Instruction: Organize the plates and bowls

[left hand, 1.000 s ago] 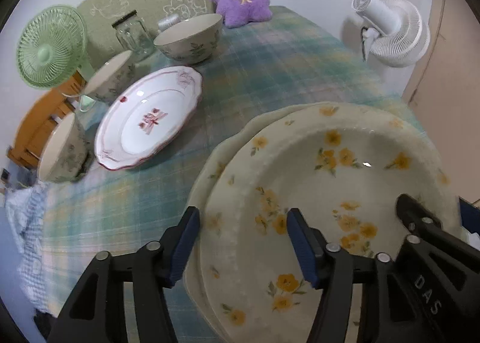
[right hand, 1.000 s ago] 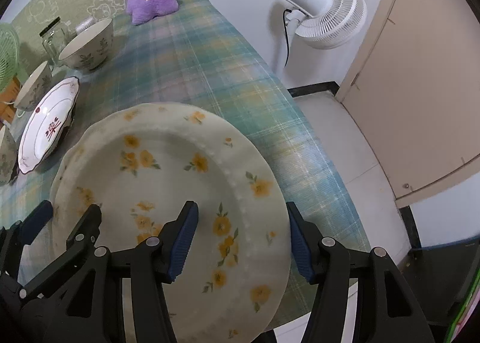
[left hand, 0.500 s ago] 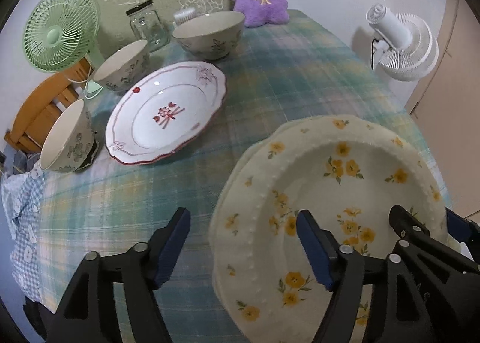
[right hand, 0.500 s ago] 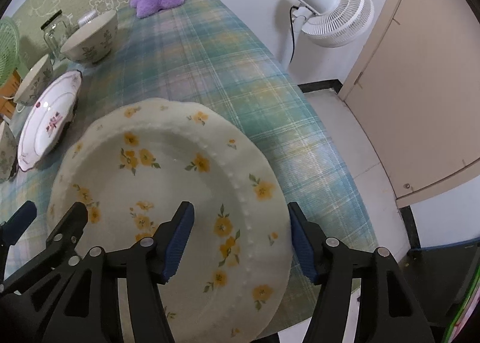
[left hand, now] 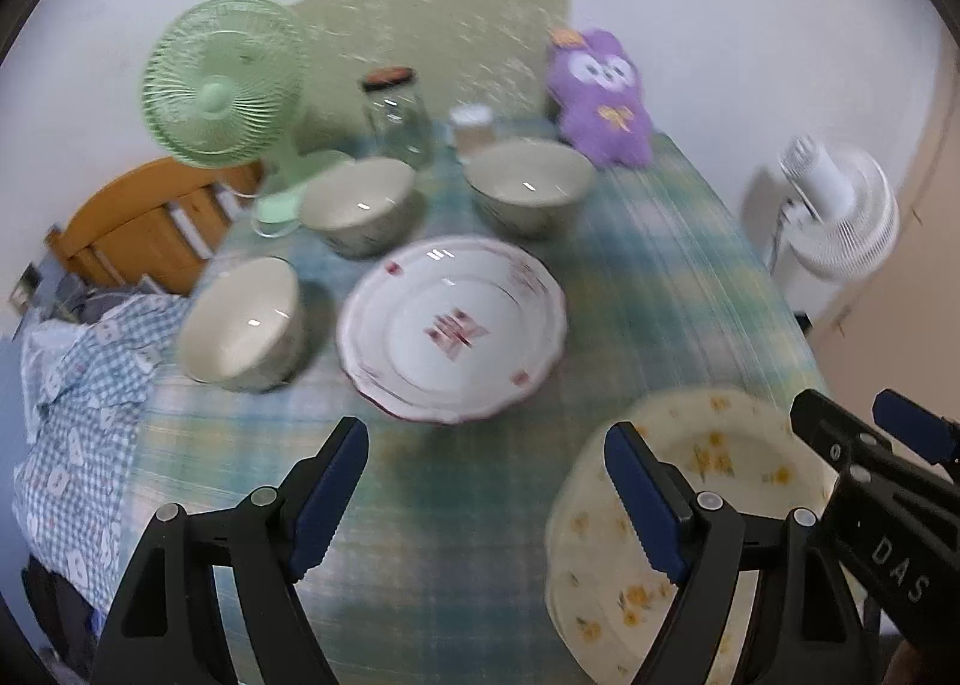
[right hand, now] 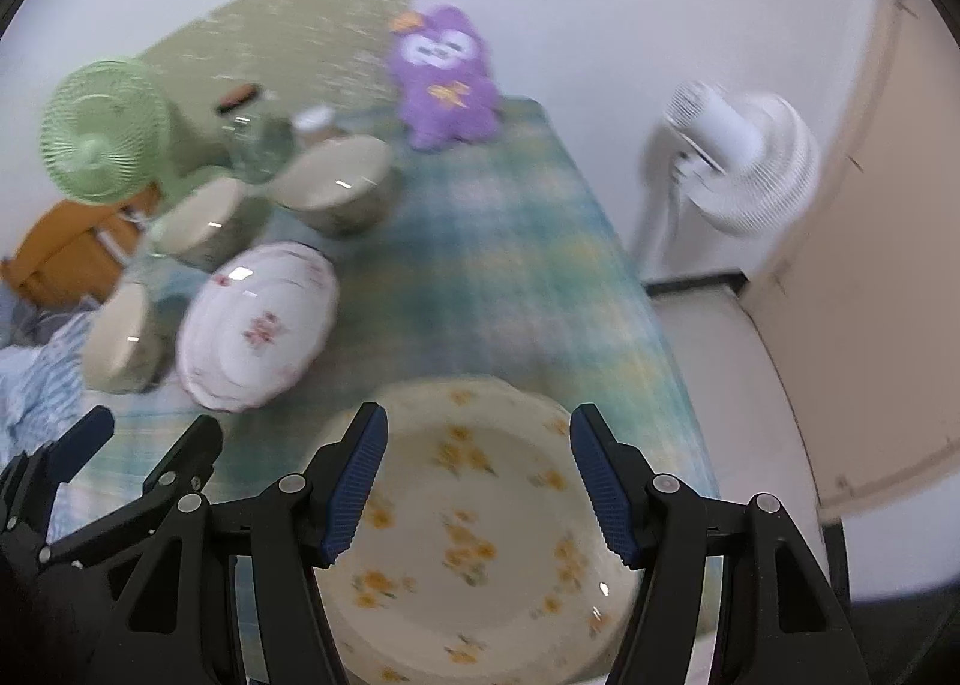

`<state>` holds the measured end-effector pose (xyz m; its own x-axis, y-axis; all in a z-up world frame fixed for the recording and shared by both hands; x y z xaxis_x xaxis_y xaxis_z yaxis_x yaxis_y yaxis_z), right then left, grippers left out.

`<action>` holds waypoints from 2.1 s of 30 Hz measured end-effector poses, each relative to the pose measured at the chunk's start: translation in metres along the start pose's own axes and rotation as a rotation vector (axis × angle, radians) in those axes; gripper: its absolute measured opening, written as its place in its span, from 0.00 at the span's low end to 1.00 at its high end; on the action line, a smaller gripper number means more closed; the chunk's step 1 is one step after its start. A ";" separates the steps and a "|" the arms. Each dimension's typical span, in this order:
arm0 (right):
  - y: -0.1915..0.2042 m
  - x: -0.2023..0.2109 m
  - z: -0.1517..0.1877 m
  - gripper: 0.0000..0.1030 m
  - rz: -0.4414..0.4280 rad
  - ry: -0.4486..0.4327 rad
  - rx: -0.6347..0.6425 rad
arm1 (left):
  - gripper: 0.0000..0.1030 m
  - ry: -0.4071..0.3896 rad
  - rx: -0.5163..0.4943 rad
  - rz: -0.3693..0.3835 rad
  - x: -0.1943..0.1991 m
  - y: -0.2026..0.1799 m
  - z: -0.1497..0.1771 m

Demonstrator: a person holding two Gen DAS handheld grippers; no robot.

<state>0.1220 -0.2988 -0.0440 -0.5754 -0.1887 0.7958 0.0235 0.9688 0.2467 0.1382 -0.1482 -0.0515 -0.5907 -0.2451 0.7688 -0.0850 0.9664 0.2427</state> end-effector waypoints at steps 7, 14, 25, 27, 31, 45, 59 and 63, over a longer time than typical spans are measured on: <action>0.031 -0.019 -0.033 0.65 -0.123 -0.018 0.080 | 0.80 0.010 0.096 -0.076 -0.017 0.026 -0.017; 0.063 -0.054 -0.053 0.65 -0.118 0.003 0.122 | 0.73 0.030 0.145 -0.107 -0.048 0.043 -0.027; 0.080 -0.134 -0.067 0.64 -0.082 0.030 0.104 | 0.62 0.066 0.134 -0.117 -0.122 0.045 -0.043; 0.080 -0.147 -0.067 0.63 -0.073 0.038 0.101 | 0.59 0.090 0.138 -0.106 -0.135 0.044 -0.044; 0.078 -0.169 -0.066 0.63 -0.063 0.061 0.087 | 0.59 0.130 0.145 -0.108 -0.154 0.039 -0.040; 0.077 -0.224 -0.065 0.49 -0.042 0.152 0.099 | 0.52 0.183 0.175 -0.135 -0.188 0.036 -0.038; 0.078 -0.228 -0.065 0.45 -0.027 0.188 0.074 | 0.52 0.195 0.148 -0.117 -0.190 0.039 -0.039; 0.078 -0.219 -0.054 0.44 -0.036 0.214 0.056 | 0.51 0.205 0.137 -0.101 -0.185 0.044 -0.031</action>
<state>0.2942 -0.1902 -0.1695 -0.3878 -0.2476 0.8879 -0.0427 0.9670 0.2510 0.2691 -0.0630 -0.1646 -0.3998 -0.3377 0.8521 -0.2516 0.9344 0.2523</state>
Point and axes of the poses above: each gripper's, at about its wrist camera, not at the fingertips, and x roughly against the way its jaws point, y to its left, z to its underside, the point moved 2 cm from there along -x, roughly the way its jaws point, and after that the axes turned 13 degrees about -z, right-handed, at the moved point
